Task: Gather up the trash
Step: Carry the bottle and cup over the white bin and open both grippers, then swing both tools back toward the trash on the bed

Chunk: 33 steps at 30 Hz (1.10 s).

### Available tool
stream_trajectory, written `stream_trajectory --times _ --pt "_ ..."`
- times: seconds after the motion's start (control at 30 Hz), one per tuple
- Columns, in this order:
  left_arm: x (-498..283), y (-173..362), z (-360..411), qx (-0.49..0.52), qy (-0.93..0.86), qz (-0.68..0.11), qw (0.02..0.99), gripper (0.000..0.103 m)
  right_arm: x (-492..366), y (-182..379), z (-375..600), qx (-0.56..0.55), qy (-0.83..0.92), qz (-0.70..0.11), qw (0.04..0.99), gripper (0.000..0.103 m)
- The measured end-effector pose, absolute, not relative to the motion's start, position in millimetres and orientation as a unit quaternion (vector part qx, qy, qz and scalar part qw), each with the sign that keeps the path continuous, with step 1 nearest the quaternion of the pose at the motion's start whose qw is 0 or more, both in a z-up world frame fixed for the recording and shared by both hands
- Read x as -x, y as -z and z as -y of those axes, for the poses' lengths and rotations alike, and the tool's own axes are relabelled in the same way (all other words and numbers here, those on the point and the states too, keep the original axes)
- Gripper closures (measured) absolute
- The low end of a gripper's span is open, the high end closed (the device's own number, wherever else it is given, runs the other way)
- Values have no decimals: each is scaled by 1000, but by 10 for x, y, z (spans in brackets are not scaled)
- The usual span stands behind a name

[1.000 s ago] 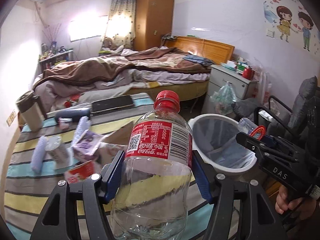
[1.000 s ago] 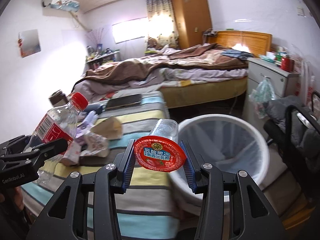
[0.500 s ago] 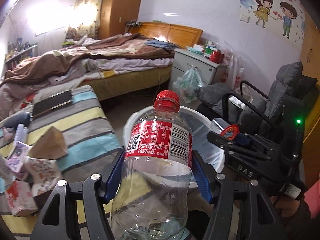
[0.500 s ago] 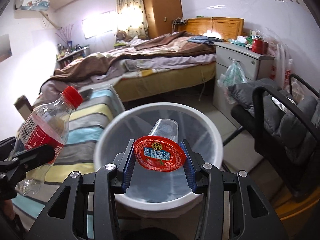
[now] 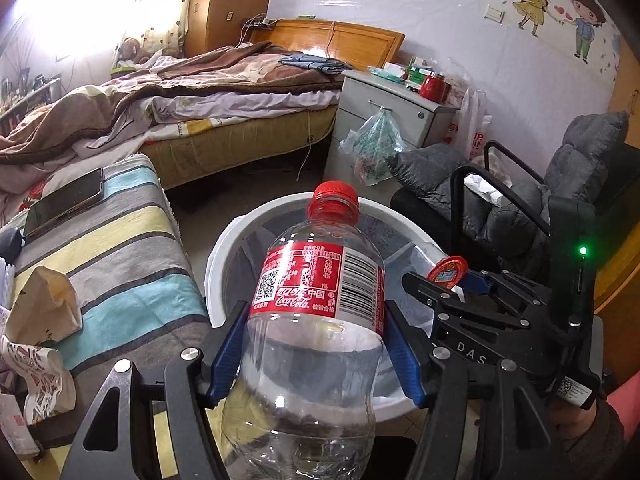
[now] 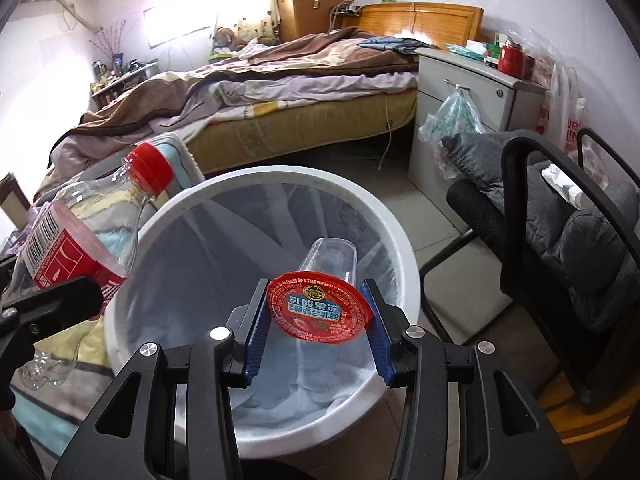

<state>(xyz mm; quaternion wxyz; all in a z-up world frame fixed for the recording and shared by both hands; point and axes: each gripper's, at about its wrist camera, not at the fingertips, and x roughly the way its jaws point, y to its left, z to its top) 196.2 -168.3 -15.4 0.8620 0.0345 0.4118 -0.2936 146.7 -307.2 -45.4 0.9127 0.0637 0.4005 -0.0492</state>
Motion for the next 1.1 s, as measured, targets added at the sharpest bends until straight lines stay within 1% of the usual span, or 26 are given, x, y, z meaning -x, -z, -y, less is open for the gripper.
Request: stream_trajectory --times 0.07,0.1,0.13,0.17,0.2,0.73,1.1 --pt "-1970 136 1679 -30 304 -405 862 36 -1492 469 3086 -66 46 -404 911 56" --pt "-1971 126 1680 -30 303 -403 863 30 -1502 473 3096 -67 47 -404 911 51" --pt "-1974 116 1674 -30 299 -401 865 27 -1504 480 3105 -68 46 -405 911 46" --pt "-1981 111 1667 -29 296 -400 867 25 -1488 478 3111 -71 47 -406 910 39" --pt "-1986 106 1651 -26 296 -399 867 25 -1493 478 3129 -74 50 -404 910 38" --pt "-1756 -136 1287 -19 268 -376 887 25 -1336 315 3008 -80 45 -377 922 38" --pt "-1490 -351 722 0 218 -348 912 25 -1203 116 2700 -77 30 -344 936 38"
